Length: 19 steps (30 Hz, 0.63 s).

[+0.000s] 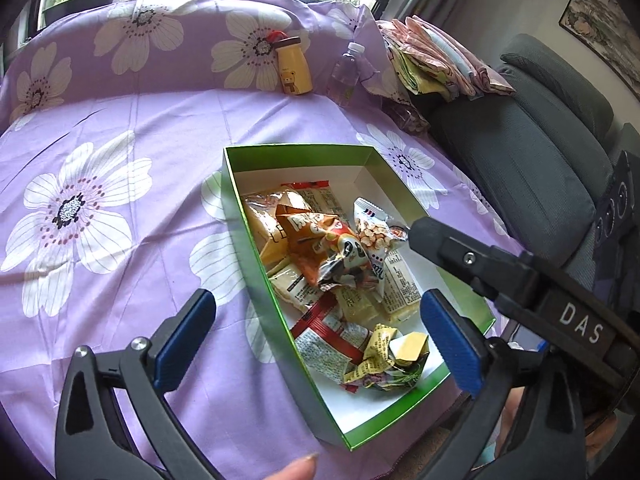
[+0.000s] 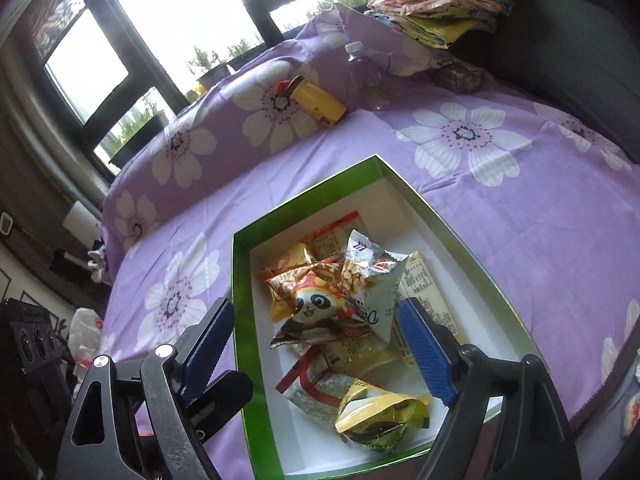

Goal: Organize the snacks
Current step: 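Withdraw the right gripper from the box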

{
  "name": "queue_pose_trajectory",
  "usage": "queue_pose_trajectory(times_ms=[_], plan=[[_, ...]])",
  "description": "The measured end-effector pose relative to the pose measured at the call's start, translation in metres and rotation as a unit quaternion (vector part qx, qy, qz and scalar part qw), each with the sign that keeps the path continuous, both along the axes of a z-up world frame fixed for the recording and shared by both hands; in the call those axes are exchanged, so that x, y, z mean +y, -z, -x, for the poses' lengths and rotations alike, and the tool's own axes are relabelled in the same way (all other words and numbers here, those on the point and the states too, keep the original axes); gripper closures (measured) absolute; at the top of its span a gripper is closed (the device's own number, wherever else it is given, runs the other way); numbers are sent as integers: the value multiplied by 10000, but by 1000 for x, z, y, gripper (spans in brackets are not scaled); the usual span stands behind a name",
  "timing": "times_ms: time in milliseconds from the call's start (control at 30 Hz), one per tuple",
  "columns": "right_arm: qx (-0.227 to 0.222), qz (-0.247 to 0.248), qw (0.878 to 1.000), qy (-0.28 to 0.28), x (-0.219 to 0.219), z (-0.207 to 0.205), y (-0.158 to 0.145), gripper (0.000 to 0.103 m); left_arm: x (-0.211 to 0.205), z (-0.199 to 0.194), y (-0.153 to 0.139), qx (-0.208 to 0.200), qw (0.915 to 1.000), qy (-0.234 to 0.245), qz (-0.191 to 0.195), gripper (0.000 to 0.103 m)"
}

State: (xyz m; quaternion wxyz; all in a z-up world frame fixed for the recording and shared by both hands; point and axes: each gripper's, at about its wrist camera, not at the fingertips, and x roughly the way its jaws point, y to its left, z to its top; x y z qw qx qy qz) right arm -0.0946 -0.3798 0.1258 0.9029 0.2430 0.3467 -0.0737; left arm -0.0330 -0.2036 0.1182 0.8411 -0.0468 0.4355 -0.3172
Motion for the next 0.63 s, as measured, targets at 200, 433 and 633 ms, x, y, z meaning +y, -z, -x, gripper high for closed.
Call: queue_pose_trajectory(times_ms=[200,433,633], plan=[[31,358,9993,80,9,-1,-3,17,9,0,1,-41,9999,-113,-49,0],[51,649,9976,240,14,0,-6,17,10,-1,2,-22,9999,-111,-16,0],[79,746,9967,295,16,1,-7,17,10,4,2,-31,10000,-57,-13,0]])
